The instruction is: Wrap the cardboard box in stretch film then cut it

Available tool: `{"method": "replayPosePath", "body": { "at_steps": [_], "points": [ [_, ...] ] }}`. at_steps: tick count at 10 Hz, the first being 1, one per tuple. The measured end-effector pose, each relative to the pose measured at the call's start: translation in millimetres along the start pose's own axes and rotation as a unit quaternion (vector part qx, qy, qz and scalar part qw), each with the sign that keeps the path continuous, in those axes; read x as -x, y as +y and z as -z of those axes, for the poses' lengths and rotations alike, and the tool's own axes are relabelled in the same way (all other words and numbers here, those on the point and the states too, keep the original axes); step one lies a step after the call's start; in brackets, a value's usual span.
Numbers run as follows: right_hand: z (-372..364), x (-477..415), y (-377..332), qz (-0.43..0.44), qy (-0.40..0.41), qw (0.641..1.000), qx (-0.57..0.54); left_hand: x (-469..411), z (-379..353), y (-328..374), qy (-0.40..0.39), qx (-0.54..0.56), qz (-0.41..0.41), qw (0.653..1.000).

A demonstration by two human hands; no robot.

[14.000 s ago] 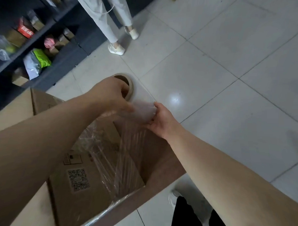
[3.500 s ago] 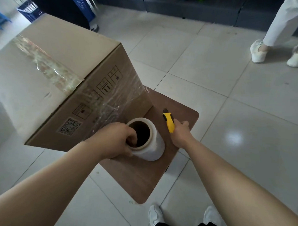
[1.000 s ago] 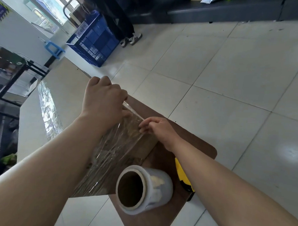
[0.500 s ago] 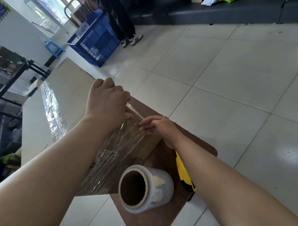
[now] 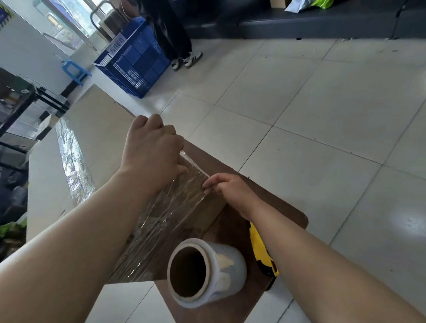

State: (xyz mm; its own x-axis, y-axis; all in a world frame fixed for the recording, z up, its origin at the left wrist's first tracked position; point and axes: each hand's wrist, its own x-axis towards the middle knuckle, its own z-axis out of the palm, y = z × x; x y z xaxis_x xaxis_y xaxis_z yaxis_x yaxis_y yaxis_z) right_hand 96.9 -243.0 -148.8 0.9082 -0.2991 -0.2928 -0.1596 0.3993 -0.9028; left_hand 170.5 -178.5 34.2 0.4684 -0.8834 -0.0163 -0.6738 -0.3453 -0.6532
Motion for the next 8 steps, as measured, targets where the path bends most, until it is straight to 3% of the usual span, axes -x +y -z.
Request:
{"method": "replayPosePath", "body": {
  "at_steps": [1, 2, 4, 5, 6, 8],
  "points": [
    [-2.2, 2.7, -6.0, 0.007, 0.02, 0.999, -0.032, -0.7, 1.6, -0.4, -0.011, 0.001, -0.003, 1.0],
    [-11.1, 11.7, -19.1, 0.027, -0.069, 0.996, -0.057, -0.1, 1.3, -0.7, -0.015, -0.003, -0.002, 1.0],
    [-6.5, 7.2, -23.1, 0.011, -0.003, 0.999, -0.042, 0.4, 3.7, -5.2, -0.007, 0.036, -0.002, 0.999],
    [-16.1, 10.5, -27.4, 0.008, -0.053, 0.998, 0.014, 1.6, -1.7, -8.0, 0.019, 0.051, -0.001, 0.999],
    [-17.2, 2.1, -21.7, -0.004, 0.008, 0.995, 0.099, 4.3, -5.3, -9.8, 0.036, 0.076, 0.006, 0.996],
    [-3.4, 21.2, -25.1, -0.034, 0.038, 0.972, 0.23, 25.9, 12.9, -30.1, 0.073, 0.153, 0.058, 0.984]
  ]
}}
